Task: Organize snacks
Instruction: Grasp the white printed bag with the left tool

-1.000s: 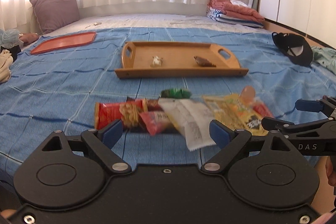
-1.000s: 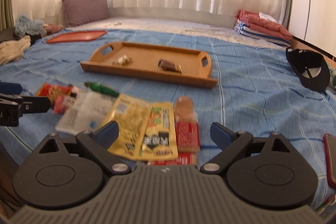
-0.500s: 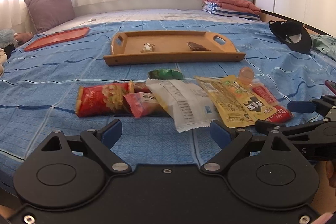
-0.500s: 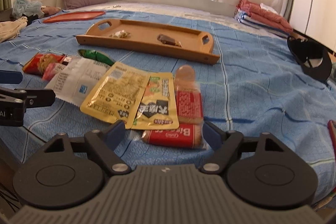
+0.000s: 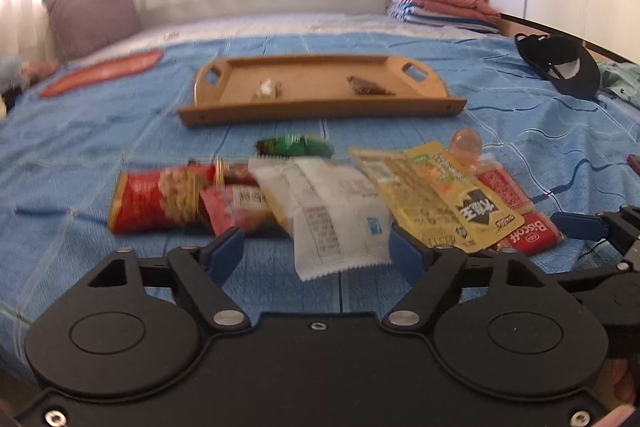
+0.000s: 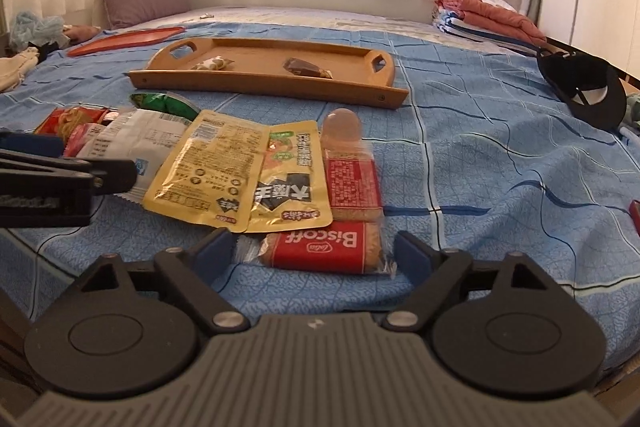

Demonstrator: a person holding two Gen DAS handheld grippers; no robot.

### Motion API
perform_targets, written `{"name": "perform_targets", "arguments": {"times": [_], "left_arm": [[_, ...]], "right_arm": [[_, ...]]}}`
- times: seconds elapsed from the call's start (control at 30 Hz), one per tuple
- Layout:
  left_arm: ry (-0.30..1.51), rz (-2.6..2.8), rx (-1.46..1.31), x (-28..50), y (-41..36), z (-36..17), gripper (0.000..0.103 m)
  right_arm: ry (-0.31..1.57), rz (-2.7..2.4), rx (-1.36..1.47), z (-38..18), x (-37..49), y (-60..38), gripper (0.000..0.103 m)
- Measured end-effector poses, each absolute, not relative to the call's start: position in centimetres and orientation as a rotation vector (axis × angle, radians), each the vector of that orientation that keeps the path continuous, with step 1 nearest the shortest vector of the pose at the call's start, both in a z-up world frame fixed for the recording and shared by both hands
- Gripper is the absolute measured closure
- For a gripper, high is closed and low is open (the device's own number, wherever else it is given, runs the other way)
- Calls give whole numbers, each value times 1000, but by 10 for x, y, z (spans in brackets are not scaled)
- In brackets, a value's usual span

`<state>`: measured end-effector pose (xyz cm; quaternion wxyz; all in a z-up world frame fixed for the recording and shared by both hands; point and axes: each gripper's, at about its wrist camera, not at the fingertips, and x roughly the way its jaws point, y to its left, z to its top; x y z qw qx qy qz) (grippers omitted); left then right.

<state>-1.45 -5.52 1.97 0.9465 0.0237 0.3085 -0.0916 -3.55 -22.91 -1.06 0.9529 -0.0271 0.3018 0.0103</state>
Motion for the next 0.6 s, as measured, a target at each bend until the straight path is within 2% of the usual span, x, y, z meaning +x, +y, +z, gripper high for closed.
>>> {"name": "perform_targets", "arguments": {"times": [0.17,0.23,0.27,0.3,0.33,0.4,0.6], "left_arm": [[673,-221,-73,-10,-44,16,47],[686,-251,-107,-4,-44,16,62],[691,-260,-127,-1,-43,17,64],[696,-259,-145,1,-43,17,72],[700,-264,-163,3,-42,18,73],[700,-263,-181,3,-39,20,87],[692,-265,-156,-11,-27,28,90]], "right_arm": [[604,36,-62,-9,-43,-229,18],[603,42,-56,-8,-43,-230,22],[603,41,-55,-8,-43,-229,23],[603,41,-57,-8,-43,-229,24],[602,42,-58,-8,-43,-228,25],[596,38,-51,-7,-45,-228,28],[587,23,-33,0,-53,-235,37]]}}
